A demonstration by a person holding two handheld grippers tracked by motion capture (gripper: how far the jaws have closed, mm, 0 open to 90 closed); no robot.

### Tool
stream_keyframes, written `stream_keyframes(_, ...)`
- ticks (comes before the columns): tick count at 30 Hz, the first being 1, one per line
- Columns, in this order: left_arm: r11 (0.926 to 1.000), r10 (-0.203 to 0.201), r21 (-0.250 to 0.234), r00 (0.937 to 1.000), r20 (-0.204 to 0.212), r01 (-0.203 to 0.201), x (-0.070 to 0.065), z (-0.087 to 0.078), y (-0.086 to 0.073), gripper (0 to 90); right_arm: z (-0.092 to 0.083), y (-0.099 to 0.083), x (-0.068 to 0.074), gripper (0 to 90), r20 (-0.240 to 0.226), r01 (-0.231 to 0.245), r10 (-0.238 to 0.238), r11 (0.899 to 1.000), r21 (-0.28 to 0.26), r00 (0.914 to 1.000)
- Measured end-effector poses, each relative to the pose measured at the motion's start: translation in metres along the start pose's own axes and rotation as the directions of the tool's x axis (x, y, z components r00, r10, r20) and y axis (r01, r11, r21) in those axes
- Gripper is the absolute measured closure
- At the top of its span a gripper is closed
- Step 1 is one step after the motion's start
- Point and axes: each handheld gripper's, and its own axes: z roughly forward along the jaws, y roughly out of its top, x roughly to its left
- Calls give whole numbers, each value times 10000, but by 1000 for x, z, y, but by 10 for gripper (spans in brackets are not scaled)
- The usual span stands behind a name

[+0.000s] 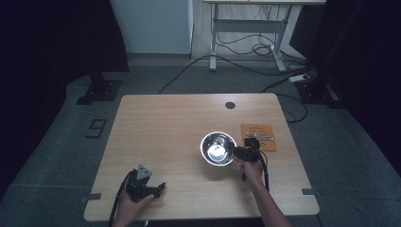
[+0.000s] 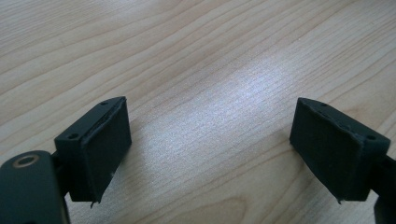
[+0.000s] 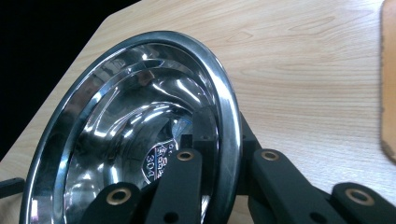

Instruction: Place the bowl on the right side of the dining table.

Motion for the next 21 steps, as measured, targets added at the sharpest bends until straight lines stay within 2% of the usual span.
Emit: stream_keyframes(21,10000,1,3,10000,4,-1,0,0,0,121,-12,11,-17,854,149,-508,518,9971,-570,9985)
